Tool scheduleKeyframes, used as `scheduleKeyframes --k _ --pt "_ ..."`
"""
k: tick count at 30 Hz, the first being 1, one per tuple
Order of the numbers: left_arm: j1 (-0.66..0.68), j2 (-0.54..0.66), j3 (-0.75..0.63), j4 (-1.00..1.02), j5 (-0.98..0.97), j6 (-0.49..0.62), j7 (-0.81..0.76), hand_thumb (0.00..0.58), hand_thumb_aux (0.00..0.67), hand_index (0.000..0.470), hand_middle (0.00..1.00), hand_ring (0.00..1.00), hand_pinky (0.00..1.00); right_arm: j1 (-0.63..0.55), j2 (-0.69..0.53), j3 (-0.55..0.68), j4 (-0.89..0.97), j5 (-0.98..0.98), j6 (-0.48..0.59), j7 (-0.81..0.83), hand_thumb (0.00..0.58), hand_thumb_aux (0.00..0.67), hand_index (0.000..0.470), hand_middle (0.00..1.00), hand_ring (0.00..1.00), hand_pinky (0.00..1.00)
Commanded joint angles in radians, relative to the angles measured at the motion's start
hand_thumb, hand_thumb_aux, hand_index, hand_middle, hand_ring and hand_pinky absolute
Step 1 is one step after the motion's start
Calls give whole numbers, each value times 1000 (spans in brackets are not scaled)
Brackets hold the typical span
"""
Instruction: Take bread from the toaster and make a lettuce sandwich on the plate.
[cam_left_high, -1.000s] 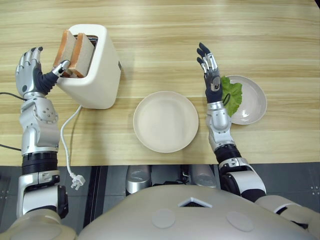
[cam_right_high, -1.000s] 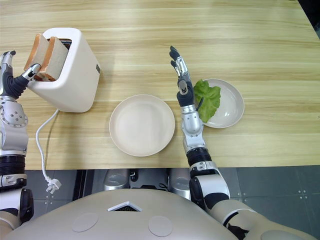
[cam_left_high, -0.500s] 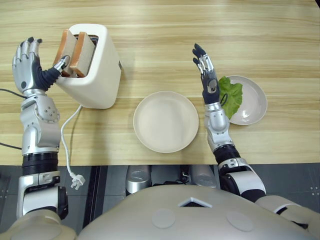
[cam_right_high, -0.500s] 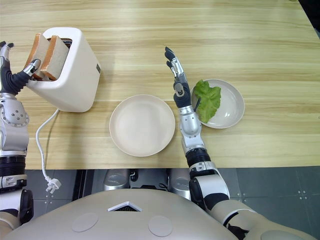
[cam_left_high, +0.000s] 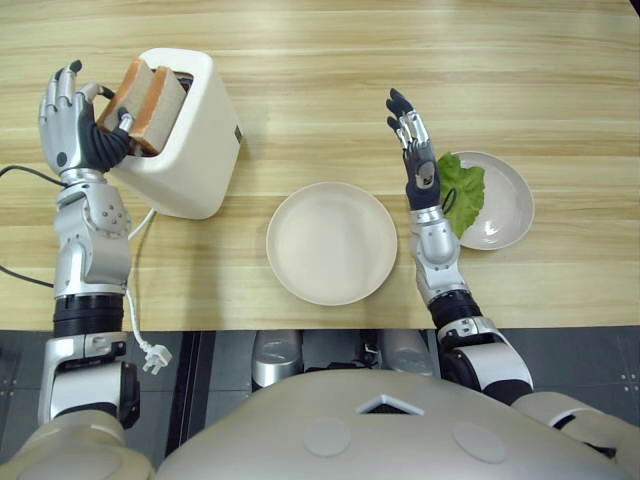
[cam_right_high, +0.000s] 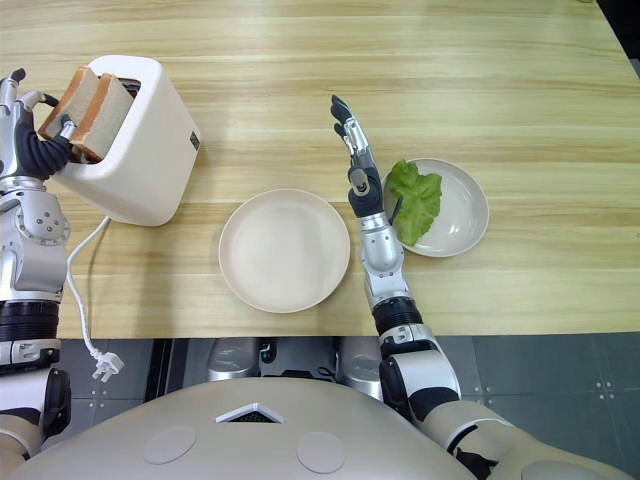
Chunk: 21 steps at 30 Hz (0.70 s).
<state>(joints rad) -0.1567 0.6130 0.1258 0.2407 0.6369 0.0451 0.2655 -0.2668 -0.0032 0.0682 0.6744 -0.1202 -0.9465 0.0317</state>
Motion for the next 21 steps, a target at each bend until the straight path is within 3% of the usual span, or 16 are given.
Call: scheduleKeyframes --k 1,9,10,21 --pt "0 -13 -24 90 -42 -13 -21 580 670 460 0 0 0 5 3 9 -5 -10 0 -3 0 0 0 0 0 0" --pt "-4 -24 12 46 -143 -66 -33 580 670 460 0 0 0 3 2 13 2 -18 -1 -8 0 0 0 0 0 0" --pt "-2 -26 23 19 -157 -75 -27 580 670 460 1000 1000 1000 2 2 13 3 -19 -1 -9 0 0 0 0 0 0" --pt "-6 -59 123 -354 -212 -97 -11 580 670 460 1000 1000 1000 -6 -1 19 15 -29 -9 -19 0 0 0 0 0 0"
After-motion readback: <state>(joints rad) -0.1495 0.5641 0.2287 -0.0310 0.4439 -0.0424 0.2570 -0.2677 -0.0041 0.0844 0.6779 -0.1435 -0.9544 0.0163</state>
